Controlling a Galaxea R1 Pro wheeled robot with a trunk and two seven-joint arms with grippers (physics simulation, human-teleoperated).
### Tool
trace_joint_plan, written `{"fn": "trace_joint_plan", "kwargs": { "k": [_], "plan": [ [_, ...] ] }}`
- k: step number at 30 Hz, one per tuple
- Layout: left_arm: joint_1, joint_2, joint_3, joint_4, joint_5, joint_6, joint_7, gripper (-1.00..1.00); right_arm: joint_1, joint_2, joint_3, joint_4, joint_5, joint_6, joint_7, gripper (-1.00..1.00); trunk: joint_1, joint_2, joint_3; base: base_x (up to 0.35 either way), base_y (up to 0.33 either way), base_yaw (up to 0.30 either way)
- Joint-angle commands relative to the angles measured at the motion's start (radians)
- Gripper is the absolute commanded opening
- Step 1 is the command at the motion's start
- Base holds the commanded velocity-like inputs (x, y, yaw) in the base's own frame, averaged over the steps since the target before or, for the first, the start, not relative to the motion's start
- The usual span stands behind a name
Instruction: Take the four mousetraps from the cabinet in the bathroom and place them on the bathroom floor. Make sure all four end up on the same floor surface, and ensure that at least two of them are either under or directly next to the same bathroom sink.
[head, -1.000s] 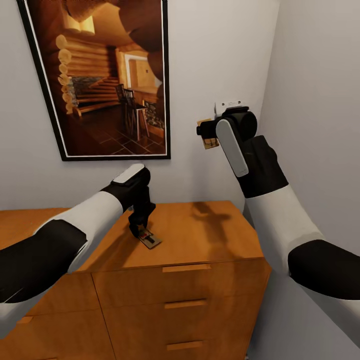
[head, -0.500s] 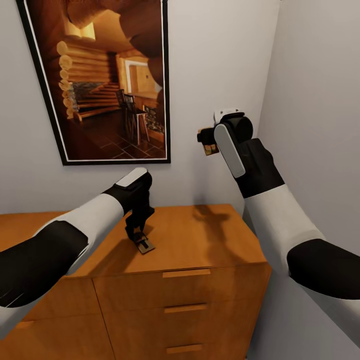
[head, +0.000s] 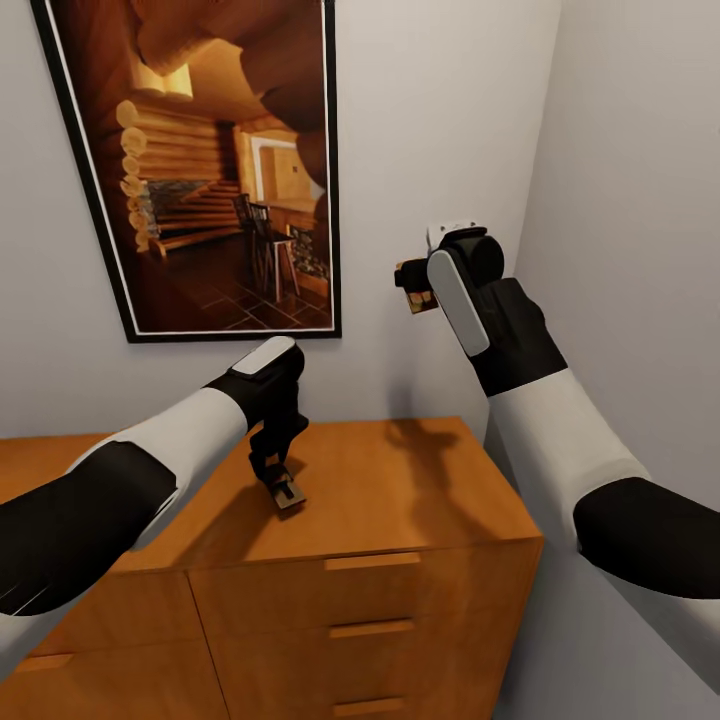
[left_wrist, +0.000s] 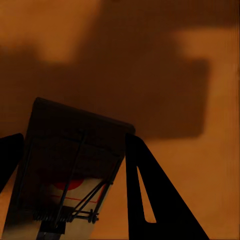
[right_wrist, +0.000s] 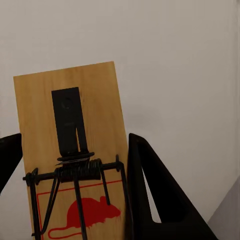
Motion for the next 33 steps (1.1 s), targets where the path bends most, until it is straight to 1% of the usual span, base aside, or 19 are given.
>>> {"fn": "trace_joint_plan", "kwargs": {
  "k": [1, 8, 11, 17, 18, 20, 21, 24, 25, 27, 28, 31, 33],
  "plan": [
    [-0.001, 0.001, -0.008, 0.0, 0.007, 0.012, 0.004, -1.0, -0.001, 0.0, 0.001, 0.001, -0.013, 0.002, -0.012, -1.0, -0.004, 0.007, 0.002, 0.0, 0.0, 0.0],
    [-0.001, 0.001, -0.008, 0.0, 0.007, 0.038, 0.004, -1.0, -0.001, 0.0, 0.003, 0.008, -0.013, 0.002, -0.012, -1.0, -0.031, 0.056, 0.024, 0.0, 0.0, 0.0],
    [-0.001, 0.001, -0.009, 0.0, 0.006, 0.064, 0.004, -1.0, -0.001, 0.0, 0.003, 0.009, -0.013, 0.002, -0.013, -1.0, -0.042, 0.077, 0.033, 0.0, 0.0, 0.0],
    [0.0, 0.003, -0.011, -0.001, 0.0, 0.142, 0.004, -1.0, -0.001, 0.0, 0.003, 0.022, -0.013, 0.002, -0.015, -1.0, -0.065, 0.119, 0.052, 0.0, 0.0, 0.0],
    [0.002, 0.004, -0.011, -0.001, -0.002, 0.164, 0.004, -1.0, -0.001, -0.001, 0.003, 0.025, -0.013, 0.002, -0.016, -1.0, -0.065, 0.119, 0.052, 0.0, 0.0, 0.0],
    [0.004, 0.007, -0.011, -0.001, -0.003, 0.188, 0.004, -1.0, -0.001, -0.001, 0.003, 0.028, -0.013, 0.002, -0.017, -1.0, -0.065, 0.119, 0.052, 0.0, 0.0, 0.0],
    [0.005, 0.012, -0.011, -0.002, -0.003, 0.209, 0.004, -1.0, -0.001, -0.001, 0.003, 0.034, -0.013, 0.002, -0.017, -1.0, -0.065, 0.119, 0.052, 0.0, 0.0, 0.0],
    [0.005, 0.023, -0.011, -0.002, -0.004, 0.24, 0.004, -1.0, -0.001, 0.0, 0.002, 0.05, -0.013, 0.002, -0.018, -1.0, -0.065, 0.119, 0.052, 0.0, 0.0, 0.0],
    [0.006, 0.029, -0.011, -0.002, -0.004, 0.264, 0.004, -1.0, -0.001, 0.0, 0.001, 0.061, -0.013, 0.002, -0.017, -1.0, -0.065, 0.119, 0.052, 0.0, 0.0, 0.0],
    [0.006, 0.033, -0.011, -0.002, -0.003, 0.295, 0.004, -1.0, 0.0, 0.0, 0.0, 0.069, -0.014, 0.002, -0.017, -1.0, -0.065, 0.119, 0.052, 0.0, 0.0, 0.0],
    [0.006, 0.036, -0.011, -0.002, -0.002, 0.33, 0.004, -1.0, 0.0, 0.0, 0.0, 0.074, -0.014, 0.002, -0.016, -1.0, -0.065, 0.119, 0.052, 0.0, 0.0, 0.0],
    [0.006, 0.04, -0.009, -0.001, 0.002, 0.387, 0.004, -1.0, 0.0, 0.0, 0.0, 0.078, -0.015, 0.002, -0.016, -1.0, -0.065, 0.119, 0.052, 0.0, 0.0, 0.0],
    [0.006, 0.046, -0.008, -0.001, 0.003, 0.403, 0.004, -1.0, 0.0, 0.0, 0.002, 0.078, -0.014, 0.002, -0.015, -1.0, -0.065, 0.119, 0.052, 0.0, 0.0, 0.0]
  ]
}}
